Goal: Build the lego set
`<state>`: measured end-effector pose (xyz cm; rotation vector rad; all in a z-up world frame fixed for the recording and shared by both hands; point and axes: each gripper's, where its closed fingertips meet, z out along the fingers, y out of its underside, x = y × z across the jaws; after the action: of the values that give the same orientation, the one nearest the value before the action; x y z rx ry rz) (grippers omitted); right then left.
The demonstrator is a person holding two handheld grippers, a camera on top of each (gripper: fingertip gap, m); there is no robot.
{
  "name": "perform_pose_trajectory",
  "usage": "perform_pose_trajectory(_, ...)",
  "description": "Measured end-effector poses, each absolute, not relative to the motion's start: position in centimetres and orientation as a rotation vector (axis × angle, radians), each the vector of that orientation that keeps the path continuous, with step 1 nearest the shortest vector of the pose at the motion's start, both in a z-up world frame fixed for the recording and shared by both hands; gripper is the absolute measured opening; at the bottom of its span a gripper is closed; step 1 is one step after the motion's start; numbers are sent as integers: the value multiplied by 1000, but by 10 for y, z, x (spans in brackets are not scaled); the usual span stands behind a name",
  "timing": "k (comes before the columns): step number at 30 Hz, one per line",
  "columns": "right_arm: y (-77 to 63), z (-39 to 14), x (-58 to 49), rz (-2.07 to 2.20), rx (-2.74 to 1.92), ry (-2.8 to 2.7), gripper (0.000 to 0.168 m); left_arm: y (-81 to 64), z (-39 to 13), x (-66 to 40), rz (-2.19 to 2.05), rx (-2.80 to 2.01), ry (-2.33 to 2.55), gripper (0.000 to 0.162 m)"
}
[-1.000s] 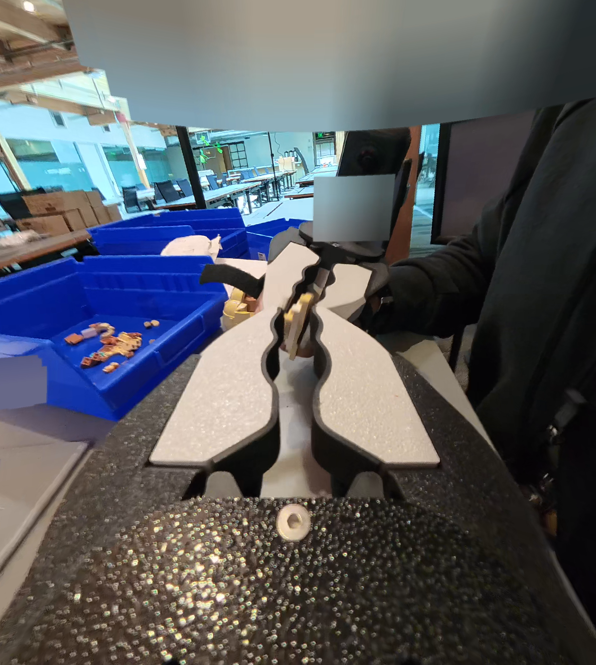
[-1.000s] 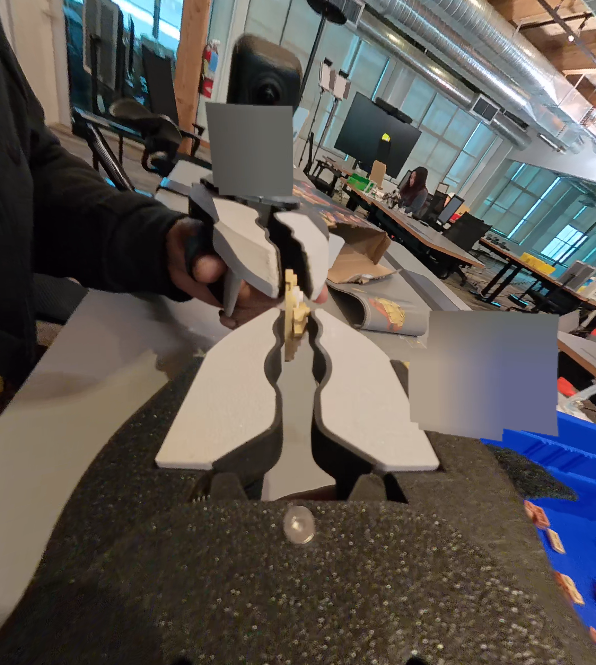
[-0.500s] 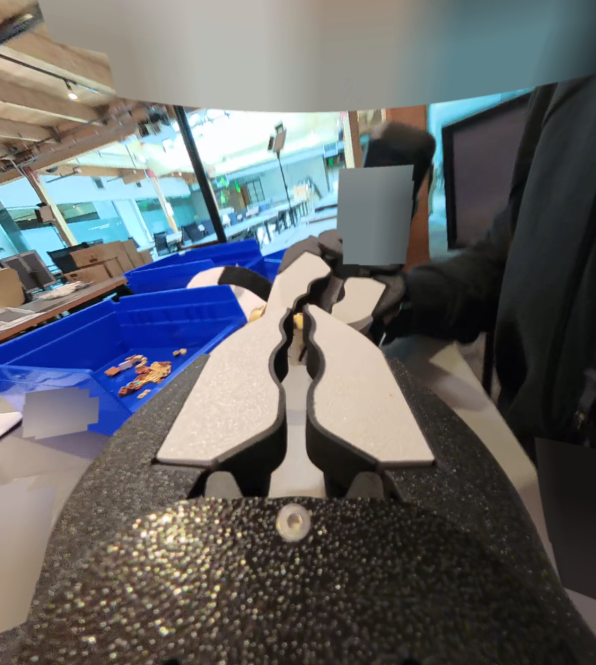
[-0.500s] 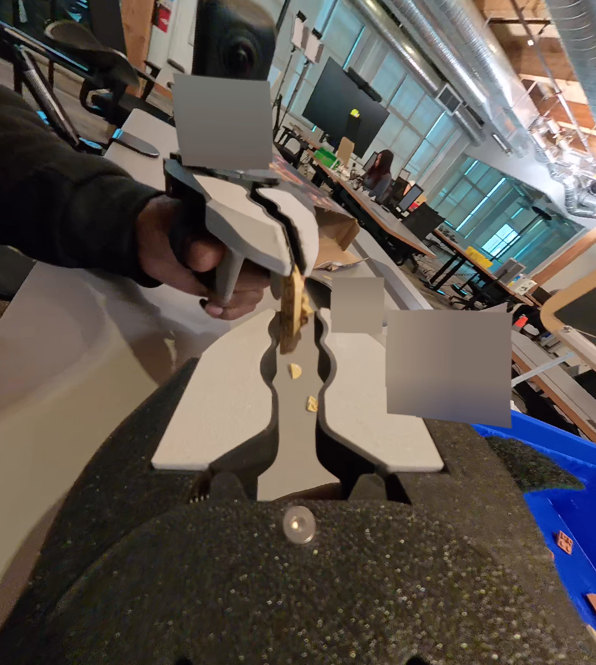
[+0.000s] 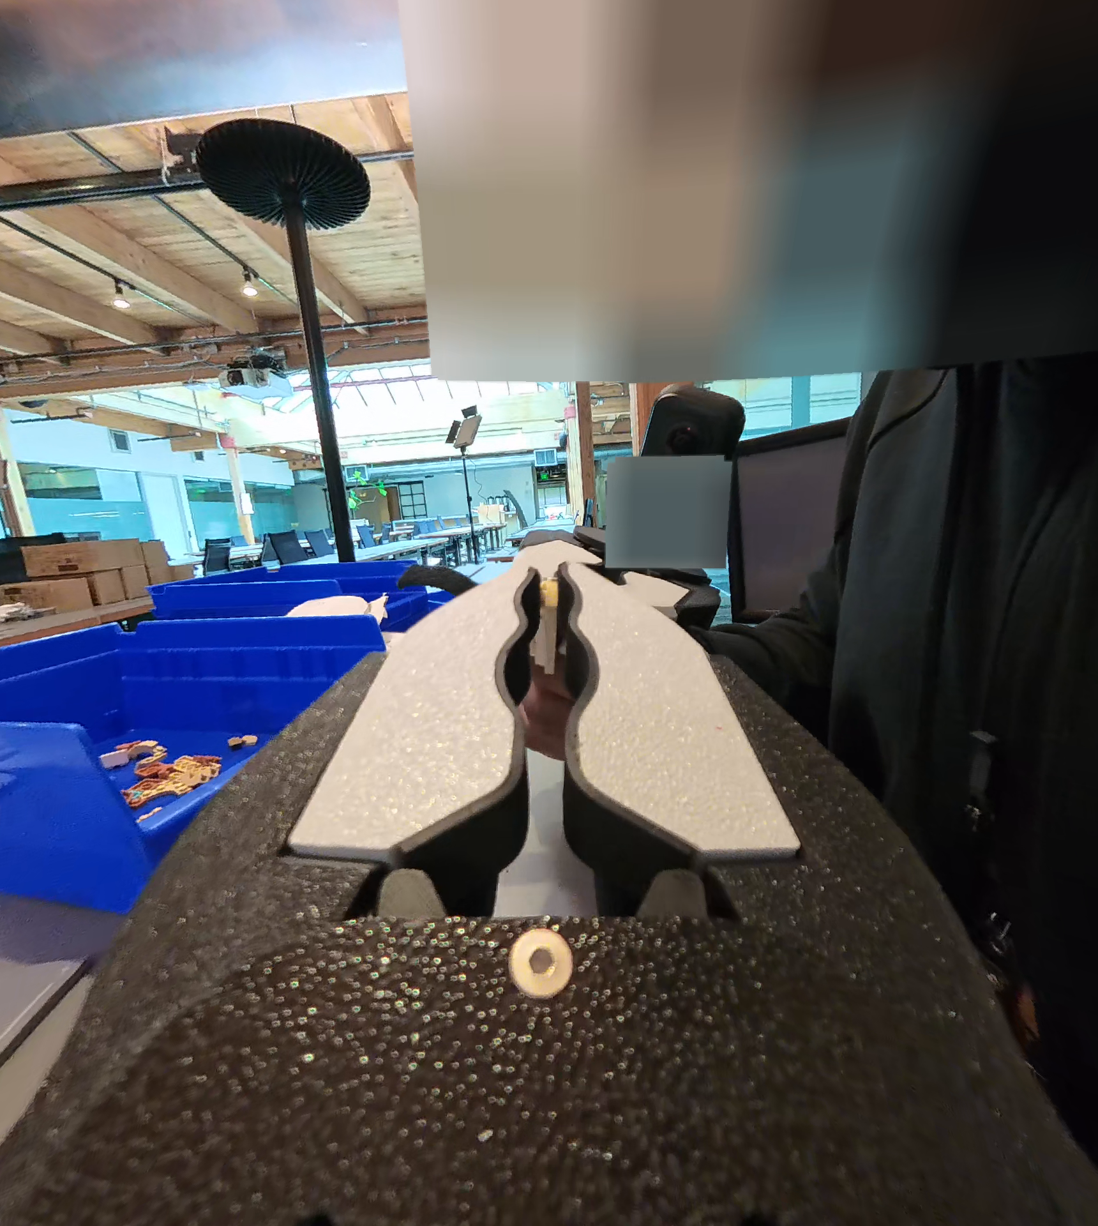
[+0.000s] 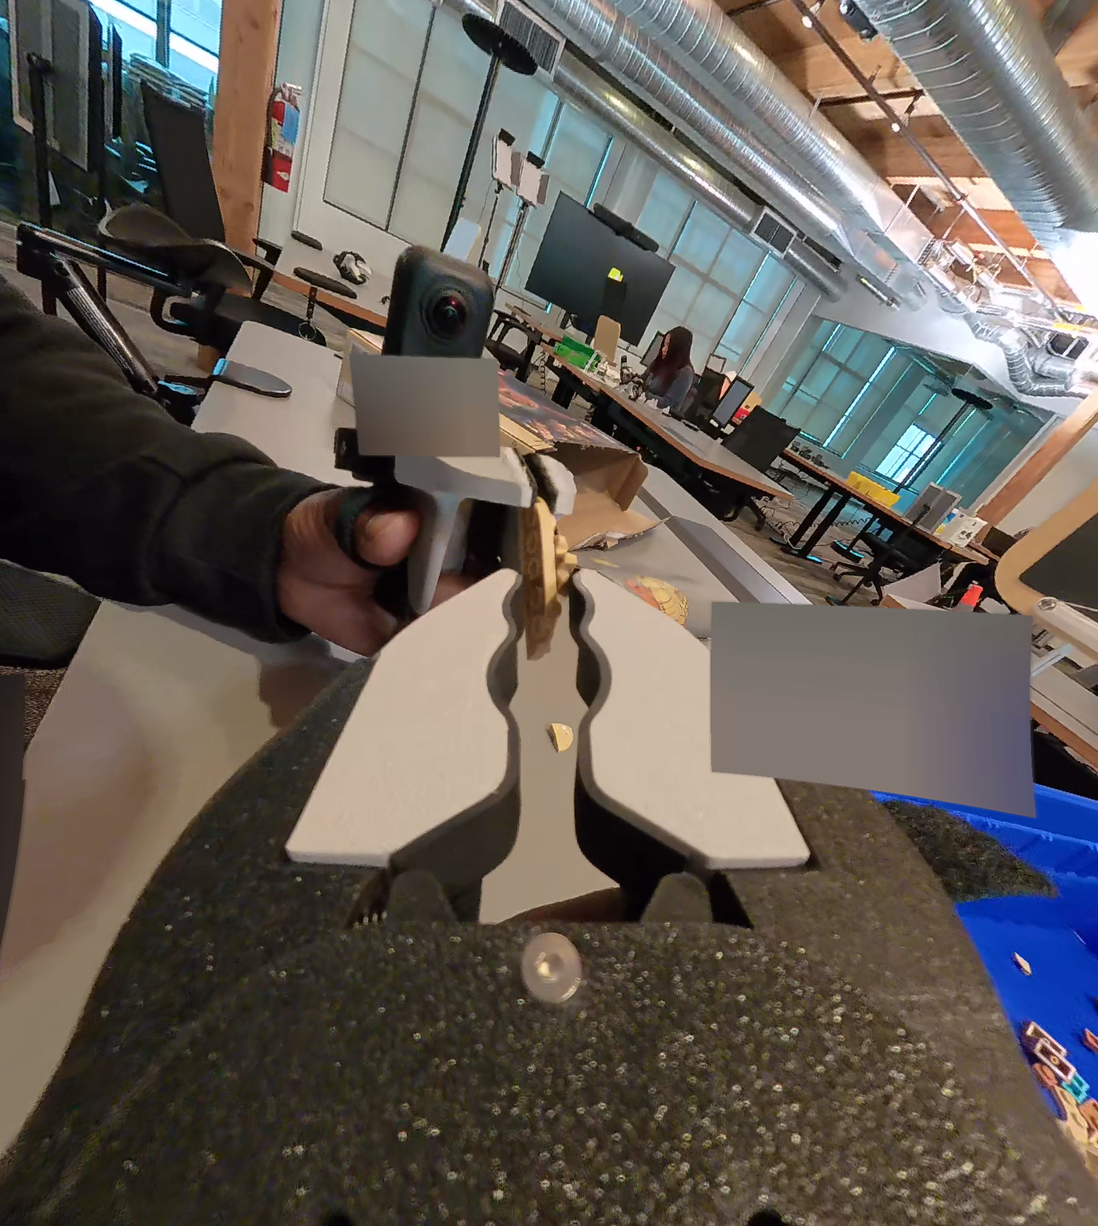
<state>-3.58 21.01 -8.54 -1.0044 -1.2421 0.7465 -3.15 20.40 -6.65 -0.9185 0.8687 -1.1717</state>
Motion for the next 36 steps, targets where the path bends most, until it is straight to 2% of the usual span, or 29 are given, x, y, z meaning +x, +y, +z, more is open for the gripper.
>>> perform_pose_trajectory(26,211,-88,-27,521,-911,-1323,9,199,-71,-18,-1224,-947,899,6)
perform_pose_trajectory(29,225,-90,-21,318,-885,-1307,9,208,-59,-28,-1281,-1012,775,18)
perform_pose_trajectory(36,245,-90,-6,-178,-649,-1311,9,246,-80,-20,-1498,-1527,425,20)
